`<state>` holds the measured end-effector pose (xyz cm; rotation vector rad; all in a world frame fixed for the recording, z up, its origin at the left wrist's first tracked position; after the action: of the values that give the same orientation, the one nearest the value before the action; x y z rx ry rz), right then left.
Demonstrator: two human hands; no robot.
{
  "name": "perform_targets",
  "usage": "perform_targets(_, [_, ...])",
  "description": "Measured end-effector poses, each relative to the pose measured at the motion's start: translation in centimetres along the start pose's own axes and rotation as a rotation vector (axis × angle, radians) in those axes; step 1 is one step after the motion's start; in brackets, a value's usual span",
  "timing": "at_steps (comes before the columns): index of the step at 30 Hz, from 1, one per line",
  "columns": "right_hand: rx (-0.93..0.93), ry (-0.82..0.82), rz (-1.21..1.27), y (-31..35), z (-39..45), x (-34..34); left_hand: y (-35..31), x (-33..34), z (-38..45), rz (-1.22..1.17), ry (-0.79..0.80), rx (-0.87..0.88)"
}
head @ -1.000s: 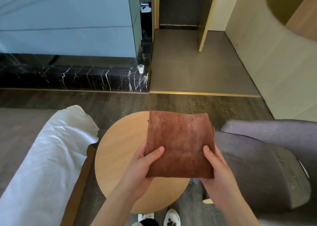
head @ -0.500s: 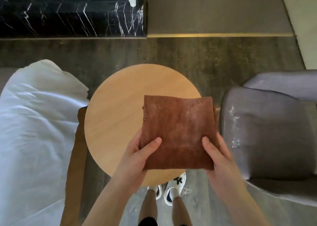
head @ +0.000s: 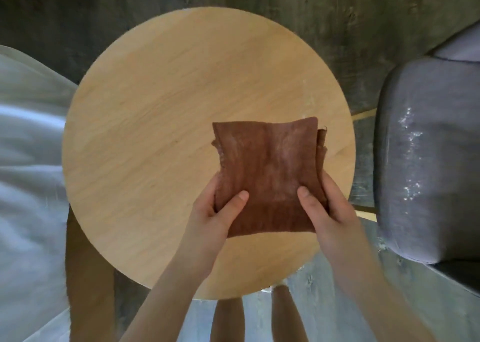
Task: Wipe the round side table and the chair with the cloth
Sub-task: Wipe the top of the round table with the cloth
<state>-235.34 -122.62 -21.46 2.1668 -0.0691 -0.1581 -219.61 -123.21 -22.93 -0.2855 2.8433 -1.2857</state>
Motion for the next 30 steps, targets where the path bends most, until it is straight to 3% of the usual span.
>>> perform_targets(5, [-0.099, -0.023, -0.202, 0.8, 0.2, 1.4, -0.4, 1.6, 0.2, 0.149, 0.077, 0.056])
perform_targets(10, [-0.057, 0.052, -0.156, 0.2, 0.6, 3.0, 1.0, 3.4, 0.4, 0.008, 0.362, -0.086])
perform_targets(16, [0.033, -0.203, -0.318, -1.6, 2.1, 0.3, 2.3, 3.5, 2.5, 0.018, 0.325, -0.17])
perform_targets(18, [0.004, -0.262, -0.388, -2.5, 2.4, -0.8, 3.1, 2.5, 4.2, 0.281, 0.227, -0.072])
perform_targets(20, [-0.022, -0.337, -0.525, -3.6, 2.4, -1.6, 4.5, 0.8, 6.3, 0.897, 0.063, 0.232])
perform_targets(22, [-0.082, -0.404, -0.73, -4.5, 2.3, -1.5, 6.3, -0.3, 7.9, 1.282, -0.032, 0.402])
perform_targets(26, [-0.31, -0.365, -1.116, -6.7, 3.1, 1.0, 9.3, -0.1, 9.6, 1.532, -0.061, 0.576])
perform_targets(30, [-0.294, -0.248, -1.369, -9.8, 4.0, 3.7, 11.1, 0.7, 10.6, 1.607, -0.172, 0.641])
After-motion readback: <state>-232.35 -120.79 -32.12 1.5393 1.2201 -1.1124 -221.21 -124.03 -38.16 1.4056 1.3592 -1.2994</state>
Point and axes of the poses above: each hand's wrist, its own z-axis towards the middle knuckle, its own x-axis out of the palm, y = z × x, the point moved 3 cm from there along z, towards the middle knuckle, and after that the axes turned 3 degrees about -y, right-handed, at the moved point
